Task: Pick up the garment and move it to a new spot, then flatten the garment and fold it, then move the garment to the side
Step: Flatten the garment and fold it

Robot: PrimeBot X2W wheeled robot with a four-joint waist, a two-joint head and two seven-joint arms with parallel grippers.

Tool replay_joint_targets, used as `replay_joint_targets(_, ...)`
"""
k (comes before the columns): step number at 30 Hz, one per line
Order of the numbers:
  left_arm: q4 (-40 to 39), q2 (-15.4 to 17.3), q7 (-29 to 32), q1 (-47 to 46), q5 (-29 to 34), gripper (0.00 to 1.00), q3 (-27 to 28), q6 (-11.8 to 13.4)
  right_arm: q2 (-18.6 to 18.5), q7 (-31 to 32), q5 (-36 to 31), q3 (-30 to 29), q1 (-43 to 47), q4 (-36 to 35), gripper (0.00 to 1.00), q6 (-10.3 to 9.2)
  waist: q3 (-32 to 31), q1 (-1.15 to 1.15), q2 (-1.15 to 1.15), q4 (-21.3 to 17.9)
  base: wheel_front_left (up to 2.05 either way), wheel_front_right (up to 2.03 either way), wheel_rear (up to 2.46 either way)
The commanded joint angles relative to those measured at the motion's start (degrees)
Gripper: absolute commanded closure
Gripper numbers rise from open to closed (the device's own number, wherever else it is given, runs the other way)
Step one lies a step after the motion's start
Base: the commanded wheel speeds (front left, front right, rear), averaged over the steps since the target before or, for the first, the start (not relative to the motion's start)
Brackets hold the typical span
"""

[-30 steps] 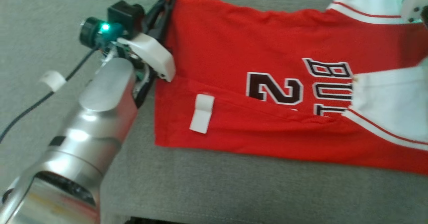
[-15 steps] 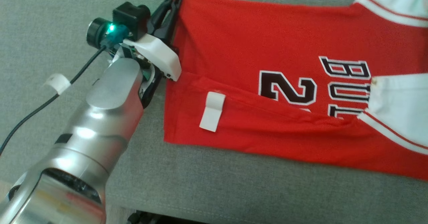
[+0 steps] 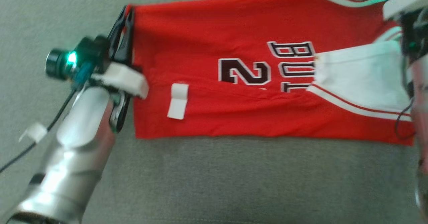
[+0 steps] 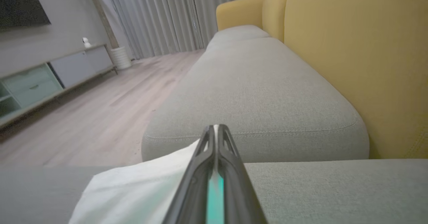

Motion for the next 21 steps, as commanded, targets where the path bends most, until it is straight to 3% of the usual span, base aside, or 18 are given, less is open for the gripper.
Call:
replay_joint_targets(1, -2.25, 2.89, -0.36, 0.46, 0.87, 1.0, 3.15, 0.62, 0.2, -0.67, 1.96, 1.16, 2.97, -3.73, 1.0, -0.04, -2.19, 0.0, 0.0, -2.5, 0.0, 0.0, 0.0)
replay_joint_targets(8, -5.97, 3.35, -0.36, 11.55, 3.54, 1.0, 8.65, 0.99, -0.07, 1.14, 9.66, 1.38, 20.66, -13.82, 1.0, -0.04, -7.33, 0.0, 0.0, -6.16, 0.0, 0.0, 0.0)
replay_joint_targets(13, -8.31, 2.28, -0.37, 20.79, 4.44, 1.0, 12.95, 1.1, 2.19, 3.24, 12.11, 1.0, 31.08, -18.28, 1.0, -0.04, -11.33, 0.0, 0.0, -7.55, 0.0, 0.0, 0.0)
replay_joint_targets(14, -8.37, 1.92, -0.37, 22.43, 4.71, 0.88, 13.37, 0.83, 2.8, 3.8, 12.41, 1.01, 32.55, -18.72, 1.0, -0.04, -12.05, 0.0, 0.0, -7.7, 0.0, 0.0, 0.0)
replay_joint_targets(15, -8.33, 1.59, -0.37, 23.95, 5.02, 0.61, 13.84, 0.66, 3.32, 4.31, 12.51, 1.05, 33.88, -19.06, 1.0, -0.04, -12.85, 0.0, 0.0, -7.84, 0.0, 0.0, 0.0)
replay_joint_targets(16, -8.3, 1.14, -0.37, 25.31, 5.17, 0.18, 14.41, 0.44, 3.79, 4.77, 12.58, 0.94, 34.97, -19.3, 1.0, -0.04, -13.55, 0.0, 0.0, -7.94, 0.0, 0.0, 0.0)
replay_joint_targets(17, -8.06, 0.69, -0.37, 26.48, 5.34, 0.0, 14.98, 0.32, 4.25, 4.86, 12.54, 0.6, 35.88, -19.63, 0.42, -0.04, -14.23, 0.0, 0.0, -7.97, 0.0, 0.0, 0.0)
replay_joint_targets(18, -7.83, 0.22, -0.37, 27.49, 5.52, 0.0, 15.57, 0.23, 4.42, 4.67, 11.95, 0.55, 36.59, -20.16, 0.0, -0.04, -14.81, 0.0, 0.0, -7.98, 0.0, 0.0, 0.0)
replay_joint_targets(21, -8.56, -1.22, -0.37, 29.86, 6.39, 0.0, 17.69, 0.42, 5.0, 3.16, 9.75, -0.19, 38.14, -21.0, 0.0, -0.04, -16.11, 0.0, 0.0, -7.97, 0.0, 0.0, 0.0)
